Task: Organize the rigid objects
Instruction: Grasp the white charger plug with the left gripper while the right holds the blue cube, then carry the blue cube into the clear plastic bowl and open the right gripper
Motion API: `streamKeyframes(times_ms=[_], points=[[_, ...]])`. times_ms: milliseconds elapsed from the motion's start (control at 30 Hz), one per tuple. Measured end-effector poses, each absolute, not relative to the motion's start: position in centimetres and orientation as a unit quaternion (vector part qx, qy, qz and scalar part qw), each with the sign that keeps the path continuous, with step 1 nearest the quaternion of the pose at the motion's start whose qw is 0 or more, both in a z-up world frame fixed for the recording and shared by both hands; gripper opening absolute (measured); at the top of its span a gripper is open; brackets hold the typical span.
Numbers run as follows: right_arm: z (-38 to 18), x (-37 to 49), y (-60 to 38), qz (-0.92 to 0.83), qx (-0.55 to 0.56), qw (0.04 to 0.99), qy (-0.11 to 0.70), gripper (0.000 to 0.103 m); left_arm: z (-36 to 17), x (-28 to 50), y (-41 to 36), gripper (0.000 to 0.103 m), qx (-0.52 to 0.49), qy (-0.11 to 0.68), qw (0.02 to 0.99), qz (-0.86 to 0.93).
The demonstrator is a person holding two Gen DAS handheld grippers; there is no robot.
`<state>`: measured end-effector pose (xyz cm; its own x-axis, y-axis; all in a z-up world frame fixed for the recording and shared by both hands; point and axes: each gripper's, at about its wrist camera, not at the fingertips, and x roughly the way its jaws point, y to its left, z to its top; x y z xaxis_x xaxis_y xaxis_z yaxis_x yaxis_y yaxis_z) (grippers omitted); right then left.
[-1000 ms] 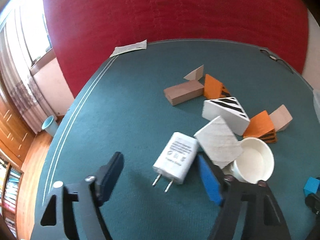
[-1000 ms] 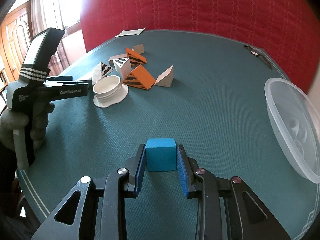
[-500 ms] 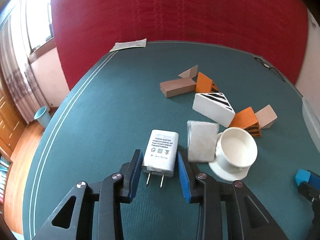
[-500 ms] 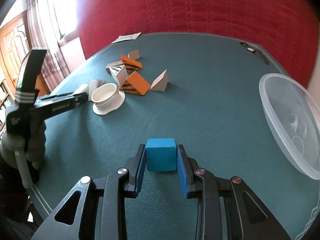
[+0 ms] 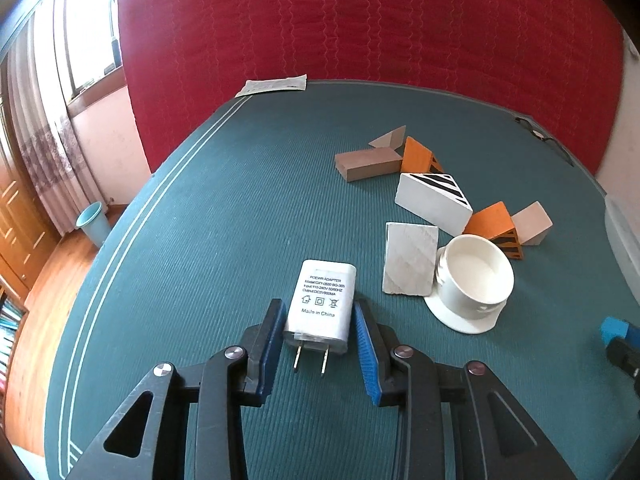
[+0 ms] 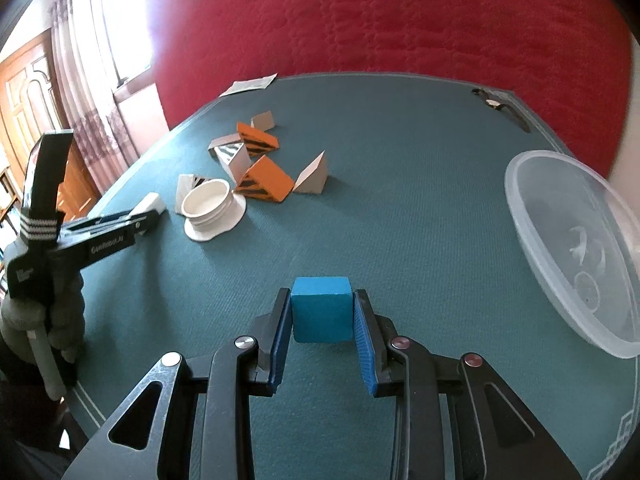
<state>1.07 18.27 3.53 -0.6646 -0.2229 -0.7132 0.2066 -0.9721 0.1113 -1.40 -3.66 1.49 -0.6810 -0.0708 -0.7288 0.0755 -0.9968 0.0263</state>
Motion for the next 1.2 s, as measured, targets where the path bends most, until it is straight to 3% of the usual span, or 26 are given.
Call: streamKeyframes(times_ms=[567, 867, 1200], points=[[7.7, 0.8, 29.7, -0.935, 0.34, -0.051, -0.084, 0.031, 2.1, 0.3, -1.8, 0.034, 0.39, -0.009, 0.016, -0.921], [6.5, 0.2, 35.2, -0.921, 0.346, -0.146, -0.105, 0.031, 3.1, 1.4, -0.5, 0.034, 0.38, -0.013, 0.0, -0.925], [5.8, 0.3, 37.9, -0.913, 0.348, -0.178, -0.115, 0.031, 3.8, 1.8, 1.2, 0.034, 0.375, -0.02, -0.016, -0.927]])
